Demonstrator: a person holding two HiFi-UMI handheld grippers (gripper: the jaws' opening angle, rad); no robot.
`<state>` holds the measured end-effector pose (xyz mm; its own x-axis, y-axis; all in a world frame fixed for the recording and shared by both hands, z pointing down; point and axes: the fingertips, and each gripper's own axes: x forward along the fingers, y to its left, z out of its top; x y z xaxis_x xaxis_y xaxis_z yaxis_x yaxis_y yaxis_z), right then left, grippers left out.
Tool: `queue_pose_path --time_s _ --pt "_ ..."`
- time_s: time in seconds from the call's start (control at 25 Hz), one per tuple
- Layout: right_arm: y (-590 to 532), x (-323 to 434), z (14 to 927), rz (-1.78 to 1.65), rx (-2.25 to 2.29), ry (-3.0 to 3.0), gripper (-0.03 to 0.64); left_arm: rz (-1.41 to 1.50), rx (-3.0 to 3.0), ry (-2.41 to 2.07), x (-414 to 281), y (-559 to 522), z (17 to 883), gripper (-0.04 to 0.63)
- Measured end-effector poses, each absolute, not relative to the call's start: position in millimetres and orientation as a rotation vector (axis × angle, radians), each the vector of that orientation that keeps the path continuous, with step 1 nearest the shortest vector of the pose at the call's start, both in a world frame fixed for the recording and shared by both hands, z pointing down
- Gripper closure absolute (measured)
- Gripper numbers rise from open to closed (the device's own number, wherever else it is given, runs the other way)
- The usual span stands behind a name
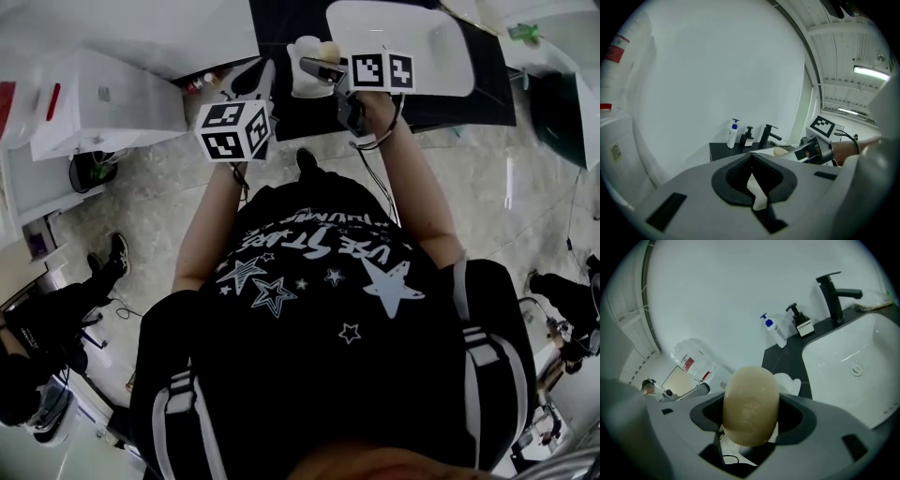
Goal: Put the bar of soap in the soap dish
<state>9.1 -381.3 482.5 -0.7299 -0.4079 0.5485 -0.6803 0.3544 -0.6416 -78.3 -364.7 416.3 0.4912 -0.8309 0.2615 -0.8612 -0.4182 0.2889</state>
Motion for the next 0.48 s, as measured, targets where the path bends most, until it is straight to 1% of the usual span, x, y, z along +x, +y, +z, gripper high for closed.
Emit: queue_pose_path --time_s 0.48 --pt "-393 4 519 1.315 0.861 -2.119 0.321 0.160 2.336 -1.389 -77 -383 437 0.584"
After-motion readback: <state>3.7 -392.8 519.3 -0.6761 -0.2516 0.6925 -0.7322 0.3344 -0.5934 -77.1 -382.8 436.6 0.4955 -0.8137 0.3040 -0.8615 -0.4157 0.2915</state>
